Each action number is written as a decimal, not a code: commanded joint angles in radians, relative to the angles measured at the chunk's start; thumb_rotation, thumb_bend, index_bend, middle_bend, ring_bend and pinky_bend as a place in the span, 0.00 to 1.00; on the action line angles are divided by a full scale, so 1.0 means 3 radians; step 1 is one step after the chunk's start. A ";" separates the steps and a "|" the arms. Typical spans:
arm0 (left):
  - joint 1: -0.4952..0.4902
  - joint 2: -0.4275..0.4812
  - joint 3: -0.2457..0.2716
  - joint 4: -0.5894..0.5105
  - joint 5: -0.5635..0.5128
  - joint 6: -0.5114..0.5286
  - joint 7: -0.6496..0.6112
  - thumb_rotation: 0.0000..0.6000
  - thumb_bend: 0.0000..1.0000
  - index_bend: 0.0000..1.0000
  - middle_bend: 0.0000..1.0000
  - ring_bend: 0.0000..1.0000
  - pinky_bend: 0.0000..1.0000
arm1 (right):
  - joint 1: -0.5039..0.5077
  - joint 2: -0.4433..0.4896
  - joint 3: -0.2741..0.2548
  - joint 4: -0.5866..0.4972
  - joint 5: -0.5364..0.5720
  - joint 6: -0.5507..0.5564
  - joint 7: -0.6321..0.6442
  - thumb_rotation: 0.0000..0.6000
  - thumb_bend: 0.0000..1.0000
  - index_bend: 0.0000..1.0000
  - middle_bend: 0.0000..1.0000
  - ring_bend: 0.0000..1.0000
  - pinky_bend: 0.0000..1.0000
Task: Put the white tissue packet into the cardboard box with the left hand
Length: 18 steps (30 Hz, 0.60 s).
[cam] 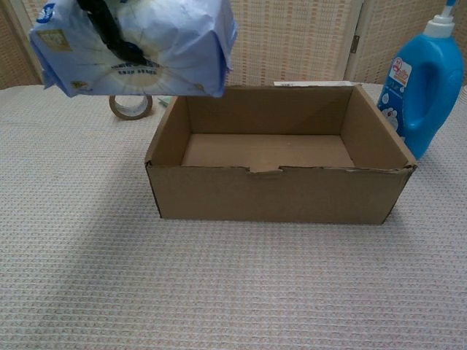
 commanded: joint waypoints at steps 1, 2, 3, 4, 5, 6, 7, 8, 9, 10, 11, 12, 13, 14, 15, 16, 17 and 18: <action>-0.0220 -0.0281 -0.0082 0.0083 -0.0087 0.0026 0.0020 1.00 0.27 0.44 0.52 0.47 0.59 | 0.0001 0.0006 -0.0001 -0.0006 -0.0001 -0.0002 0.0012 1.00 0.00 0.12 0.00 0.00 0.00; -0.0292 -0.0377 -0.0086 0.0125 -0.0114 0.0025 0.0048 1.00 0.27 0.44 0.52 0.47 0.59 | 0.0000 0.0010 -0.0001 -0.0010 -0.0004 0.0002 0.0020 1.00 0.00 0.12 0.00 0.00 0.00; -0.0347 -0.0449 -0.0091 0.0157 -0.0140 0.0024 0.0069 1.00 0.27 0.44 0.52 0.47 0.59 | -0.0001 0.0015 -0.0002 -0.0012 -0.0005 0.0004 0.0027 1.00 0.00 0.12 0.00 0.00 0.00; -0.0400 -0.0519 -0.0093 0.0192 -0.0165 0.0025 0.0094 1.00 0.27 0.44 0.52 0.47 0.59 | -0.0002 0.0019 -0.0003 -0.0015 -0.0006 0.0007 0.0034 1.00 0.00 0.12 0.00 0.00 0.00; -0.0468 -0.0608 -0.0094 0.0234 -0.0193 0.0026 0.0123 1.00 0.27 0.44 0.52 0.47 0.59 | -0.0004 0.0025 -0.0005 -0.0021 -0.0013 0.0014 0.0047 1.00 0.00 0.12 0.00 0.00 0.00; -0.0515 -0.0673 -0.0091 0.0271 -0.0207 0.0030 0.0147 1.00 0.27 0.44 0.52 0.47 0.59 | -0.0005 0.0029 -0.0008 -0.0024 -0.0022 0.0020 0.0056 1.00 0.00 0.12 0.00 0.00 0.00; -0.0562 -0.0737 -0.0089 0.0315 -0.0218 0.0038 0.0172 1.00 0.27 0.44 0.52 0.47 0.59 | -0.0006 0.0033 -0.0012 -0.0026 -0.0034 0.0027 0.0064 1.00 0.00 0.12 0.00 0.00 0.00; -0.0620 -0.0823 -0.0095 0.0378 -0.0241 0.0052 0.0194 1.00 0.27 0.44 0.52 0.47 0.59 | -0.0006 0.0039 -0.0017 -0.0029 -0.0044 0.0032 0.0075 1.00 0.00 0.12 0.00 0.00 0.00; -0.0662 -0.0888 -0.0110 0.0425 -0.0266 0.0061 0.0197 1.00 0.27 0.44 0.52 0.47 0.59 | -0.0007 0.0043 -0.0021 -0.0031 -0.0049 0.0033 0.0086 1.00 0.00 0.12 0.00 0.00 0.00; -0.0706 -0.0952 -0.0125 0.0474 -0.0291 0.0063 0.0198 1.00 0.27 0.44 0.52 0.47 0.59 | -0.0007 0.0047 -0.0024 -0.0033 -0.0052 0.0032 0.0096 1.00 0.00 0.12 0.00 0.00 0.00; -0.0751 -0.1013 -0.0139 0.0530 -0.0310 0.0063 0.0204 1.00 0.27 0.44 0.52 0.47 0.59 | -0.0007 0.0051 -0.0025 -0.0033 -0.0053 0.0031 0.0106 1.00 0.00 0.12 0.00 0.00 0.00; -0.0813 -0.1098 -0.0155 0.0613 -0.0327 0.0065 0.0215 1.00 0.27 0.44 0.52 0.47 0.59 | -0.0005 0.0056 -0.0024 -0.0033 -0.0051 0.0029 0.0123 1.00 0.00 0.12 0.00 0.00 0.00; -0.0857 -0.1166 -0.0168 0.0677 -0.0332 0.0068 0.0216 1.00 0.27 0.44 0.52 0.47 0.59 | -0.0004 0.0061 -0.0024 -0.0034 -0.0051 0.0028 0.0136 1.00 0.00 0.12 0.00 0.00 0.00; -0.0911 -0.1259 -0.0186 0.0765 -0.0329 0.0074 0.0206 1.00 0.27 0.44 0.52 0.47 0.59 | -0.0003 0.0066 -0.0024 -0.0033 -0.0049 0.0027 0.0151 1.00 0.00 0.12 0.00 0.00 0.00; -0.0950 -0.1330 -0.0196 0.0840 -0.0313 0.0081 0.0199 1.00 0.27 0.44 0.52 0.47 0.59 | -0.0002 0.0069 -0.0023 -0.0033 -0.0047 0.0024 0.0160 1.00 0.00 0.12 0.00 0.00 0.00; -0.0988 -0.1402 -0.0205 0.0919 -0.0295 0.0086 0.0189 1.00 0.27 0.44 0.52 0.47 0.59 | -0.0001 0.0072 -0.0022 -0.0033 -0.0046 0.0023 0.0167 1.00 0.00 0.12 0.00 0.00 0.00; -0.1037 -0.1493 -0.0218 0.1027 -0.0284 0.0078 0.0170 1.00 0.27 0.45 0.52 0.47 0.59 | 0.0000 0.0076 -0.0022 -0.0033 -0.0046 0.0023 0.0178 1.00 0.00 0.12 0.00 0.00 0.00; -0.1073 -0.1554 -0.0227 0.1107 -0.0287 0.0063 0.0162 1.00 0.27 0.45 0.53 0.47 0.60 | 0.0000 0.0078 -0.0021 -0.0032 -0.0045 0.0023 0.0184 1.00 0.00 0.12 0.00 0.00 0.00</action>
